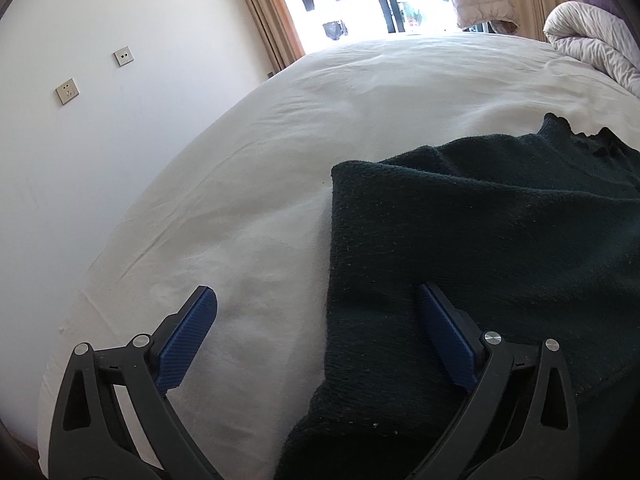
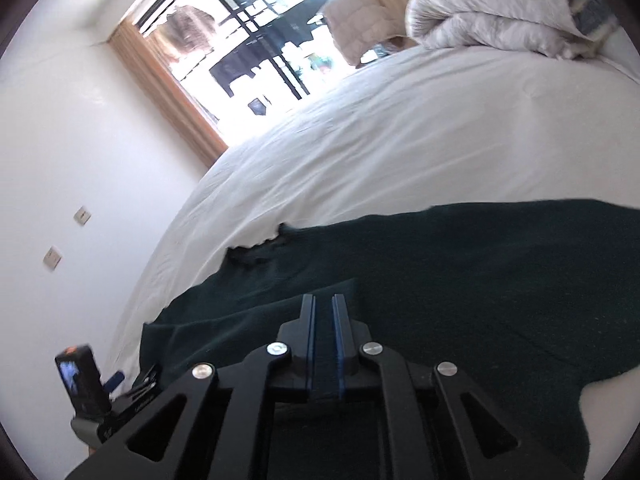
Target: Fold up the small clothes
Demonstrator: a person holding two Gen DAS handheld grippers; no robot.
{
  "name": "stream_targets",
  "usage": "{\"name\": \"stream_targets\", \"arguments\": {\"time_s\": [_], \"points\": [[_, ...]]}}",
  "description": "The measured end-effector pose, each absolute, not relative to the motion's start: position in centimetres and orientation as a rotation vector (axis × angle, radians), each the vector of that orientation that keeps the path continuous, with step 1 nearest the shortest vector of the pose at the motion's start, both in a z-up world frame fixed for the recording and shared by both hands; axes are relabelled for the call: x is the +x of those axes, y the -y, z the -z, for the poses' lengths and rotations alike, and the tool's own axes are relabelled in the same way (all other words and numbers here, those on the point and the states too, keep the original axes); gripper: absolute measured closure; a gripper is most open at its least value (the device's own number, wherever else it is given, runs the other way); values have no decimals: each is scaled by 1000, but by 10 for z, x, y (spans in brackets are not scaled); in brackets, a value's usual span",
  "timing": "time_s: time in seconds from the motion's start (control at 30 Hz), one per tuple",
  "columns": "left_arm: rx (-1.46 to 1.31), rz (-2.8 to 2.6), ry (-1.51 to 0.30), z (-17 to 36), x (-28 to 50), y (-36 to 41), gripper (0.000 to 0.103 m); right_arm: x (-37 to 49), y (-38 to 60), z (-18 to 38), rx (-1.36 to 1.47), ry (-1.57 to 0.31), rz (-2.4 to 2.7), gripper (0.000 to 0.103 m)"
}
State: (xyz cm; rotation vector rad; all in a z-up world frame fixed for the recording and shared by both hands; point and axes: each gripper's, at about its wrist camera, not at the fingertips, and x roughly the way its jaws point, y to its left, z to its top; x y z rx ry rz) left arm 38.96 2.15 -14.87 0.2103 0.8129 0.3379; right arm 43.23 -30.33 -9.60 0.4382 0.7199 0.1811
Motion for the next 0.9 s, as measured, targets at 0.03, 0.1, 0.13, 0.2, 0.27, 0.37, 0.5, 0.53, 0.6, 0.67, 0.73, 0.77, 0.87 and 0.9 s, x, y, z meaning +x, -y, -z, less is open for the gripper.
{"name": "stream_targets", "arguments": {"time_s": [0.03,0.1,0.13,0.2,0.27,0.37,0.5,0.53,0.6,0.67,0.73,0.77,0.87,0.9], "points": [[211,-339,-812,149,390,-21,0,437,292,100,395,-753,-191,87],[206,-342,-810,149,390,-21,0,449,282,121,364,-843,-175,77],[201,-340,-810,149,390,-22,0,453,287,135,393,-878,-163,74],[189,-335,-812,149,389,-24,0,445,305,136,489,-841,-164,81],[180,-330,-814,151,389,-26,0,434,326,126,517,-831,-86,69],[189,-334,-812,152,391,-24,0,392,372,99,594,-706,-42,37],[189,-336,-812,152,390,-24,0,311,472,79,755,-562,93,34],[190,-336,-812,152,390,-23,0,293,495,78,799,-536,125,34],[192,-337,-811,153,391,-20,0,254,545,81,876,-497,221,34],[196,-339,-810,153,392,-18,0,214,592,91,984,-461,324,32],[198,-341,-808,154,392,-16,0,182,624,103,1097,-416,373,32],[201,-342,-808,154,393,-15,0,167,636,108,1141,-395,393,32],[224,-354,-802,155,393,-10,0,143,656,130,1254,-366,458,32],[232,-357,-800,155,393,-12,0,140,660,137,1290,-358,456,32]]}}
